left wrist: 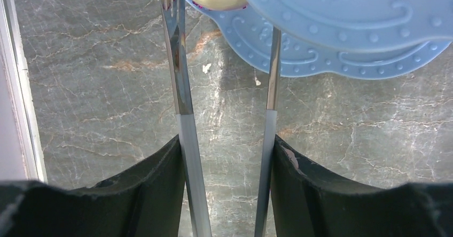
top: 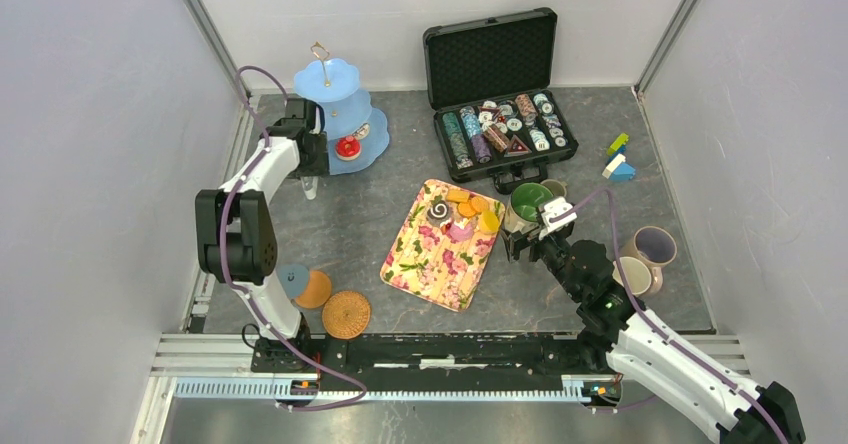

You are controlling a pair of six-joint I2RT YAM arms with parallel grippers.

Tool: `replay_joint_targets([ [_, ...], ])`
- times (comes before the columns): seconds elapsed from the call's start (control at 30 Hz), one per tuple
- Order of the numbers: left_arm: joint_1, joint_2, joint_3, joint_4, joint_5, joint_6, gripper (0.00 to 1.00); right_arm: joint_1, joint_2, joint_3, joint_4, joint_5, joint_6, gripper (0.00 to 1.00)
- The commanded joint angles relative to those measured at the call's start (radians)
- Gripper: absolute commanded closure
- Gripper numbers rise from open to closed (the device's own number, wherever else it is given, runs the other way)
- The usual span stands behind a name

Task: Serve the afternoon tea
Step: Place the desert on the desert table.

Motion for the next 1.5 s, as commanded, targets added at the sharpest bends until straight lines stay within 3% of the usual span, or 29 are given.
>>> replay_joint_targets([
  [0.0, 0.007, -0.004, 0.004, 0.079, 0.072, -0.028, 0.57, 0.005, 0.006, 0.005, 0.04, 0.005, 0.002, 0.02],
  [1.07, 0.005, -0.046, -0.031, 0.102, 0.084, -0.014, 0.34, 0.005, 0.01, 0.008, 0.031, 0.013, 0.001, 0.02],
  [1.47, -0.002, -0.113, -0.067, 0.122, 0.072, -0.008, 0.34, 0.005, 0.014, 0.009, 0.031, 0.011, 0.002, 0.02],
])
